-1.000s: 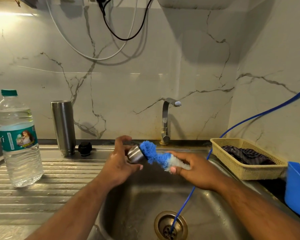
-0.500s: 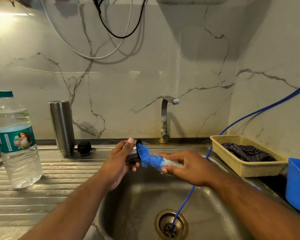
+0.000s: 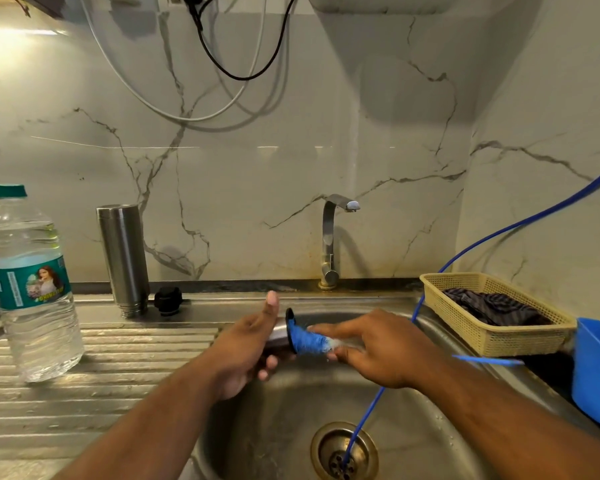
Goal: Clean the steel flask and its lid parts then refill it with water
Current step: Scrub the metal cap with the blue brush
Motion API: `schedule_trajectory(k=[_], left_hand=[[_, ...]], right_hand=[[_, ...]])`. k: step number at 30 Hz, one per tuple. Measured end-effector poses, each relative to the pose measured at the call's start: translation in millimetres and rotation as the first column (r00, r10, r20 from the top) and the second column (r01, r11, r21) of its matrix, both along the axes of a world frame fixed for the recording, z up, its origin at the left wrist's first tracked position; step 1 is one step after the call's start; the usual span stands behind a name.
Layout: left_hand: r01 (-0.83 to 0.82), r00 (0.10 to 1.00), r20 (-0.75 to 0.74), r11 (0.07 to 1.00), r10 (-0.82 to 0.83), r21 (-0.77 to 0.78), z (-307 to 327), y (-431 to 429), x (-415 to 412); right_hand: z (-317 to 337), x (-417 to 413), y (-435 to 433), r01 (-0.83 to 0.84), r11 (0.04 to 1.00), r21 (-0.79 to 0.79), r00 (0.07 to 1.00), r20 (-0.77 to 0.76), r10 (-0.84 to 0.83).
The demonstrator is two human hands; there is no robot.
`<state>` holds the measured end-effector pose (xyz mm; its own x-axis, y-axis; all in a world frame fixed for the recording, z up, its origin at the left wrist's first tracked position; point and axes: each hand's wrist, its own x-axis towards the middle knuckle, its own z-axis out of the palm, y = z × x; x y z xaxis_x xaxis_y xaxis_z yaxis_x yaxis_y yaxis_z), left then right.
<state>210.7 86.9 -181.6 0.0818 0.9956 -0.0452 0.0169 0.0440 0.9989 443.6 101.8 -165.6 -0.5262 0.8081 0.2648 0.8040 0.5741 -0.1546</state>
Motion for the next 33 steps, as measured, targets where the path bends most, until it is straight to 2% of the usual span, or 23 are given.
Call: schedule_trajectory(k=[2, 3, 6, 9, 12, 14, 15, 17, 19, 22, 25, 27, 29, 31, 33], left_hand=[[0.015, 0.999, 0.043, 0.994, -0.01, -0.112, 4.4, -2.8, -0.1], [0.012, 0.999, 0.038, 0.995, -0.008, -0.096, 8.2, -3.5, -1.0], [-0.007, 0.998, -0.069, 0.994, 0.014, 0.106, 13.7, -2.8, -0.7], [0.0, 0.988, -0.149, 0.958, 0.045, 0.287, 12.8, -7.5, 3.4], [-0.029, 0.981, -0.166, 0.928, 0.098, 0.371, 16.8, -10.0, 7.8], [-0.125, 0.985, -0.077, 0.952, 0.152, 0.281, 19.0, -10.4, 7.3], [-0.163, 0.987, 0.023, 0.975, 0.162, 0.148, 19.4, -10.0, 6.6], [-0.09, 0.971, 0.209, 0.985, 0.12, -0.149, 19.1, -11.4, 7.8], [0.027, 0.97, 0.241, 0.969, 0.034, -0.247, 20.1, -12.8, 8.7], [0.129, 0.988, 0.095, 0.986, -0.12, -0.105, 21.1, -12.2, 6.3], [0.231, 0.973, -0.032, 0.97, -0.229, 0.082, 22.7, -11.4, 0.9], [0.252, 0.945, -0.266, 0.943, -0.191, 0.218, 22.6, -12.5, -1.0], [0.278, 0.889, -0.445, 0.895, -0.103, 0.348, 21.7, -13.8, -1.2], [0.271, 0.902, -0.42, 0.883, -0.095, 0.382, 19.8, -15.3, -0.4], [0.235, 0.942, -0.308, 0.919, -0.135, 0.316, 17.2, -17.6, 4.5]], right_hand=[[4.3, 1.0, -0.3, -0.026, 0.993, 0.112, 0.997, 0.068, 0.019], [5.6, 1.0, -1.3, -0.036, 0.989, 0.144, 0.998, 0.063, 0.027], [-0.4, -4.8, -7.2, -0.068, 0.987, 0.148, 0.997, 0.044, 0.062], [-11.0, -15.2, -8.8, -0.112, 0.992, -0.052, 0.991, -0.077, 0.108], [-15.6, -24.6, -11.1, -0.215, 0.948, -0.233, 0.935, -0.33, 0.131], [-9.2, -27.5, -14.3, -0.254, 0.932, -0.258, 0.914, -0.379, 0.144], [-4.5, -26.7, -14.2, -0.224, 0.953, -0.204, 0.938, -0.31, 0.154], [3.1, -20.8, -10.6, -0.114, 0.993, -0.015, 0.991, -0.069, 0.113], [5.8, -16.9, -10.5, -0.066, 0.989, 0.131, 0.997, 0.052, 0.06], [2.0, -18.4, -18.6, -0.018, 0.979, 0.201, 1.0, 0.003, 0.018], [-0.7, -17.2, -17.8, 0.01, 0.969, 0.248, 0.99, -0.141, 0.026], [3.3, -16.4, -17.7, -0.028, 0.996, 0.082, 0.942, -0.331, 0.053], [5.5, -13.8, -18.1, -0.146, 0.974, -0.174, 0.838, -0.545, 0.028], [6.7, -11.8, -21.9, -0.228, 0.93, -0.287, 0.782, -0.624, -0.001], [6.1, -11.3, -22.0, -0.171, 0.963, -0.209, 0.84, -0.542, 0.031]])
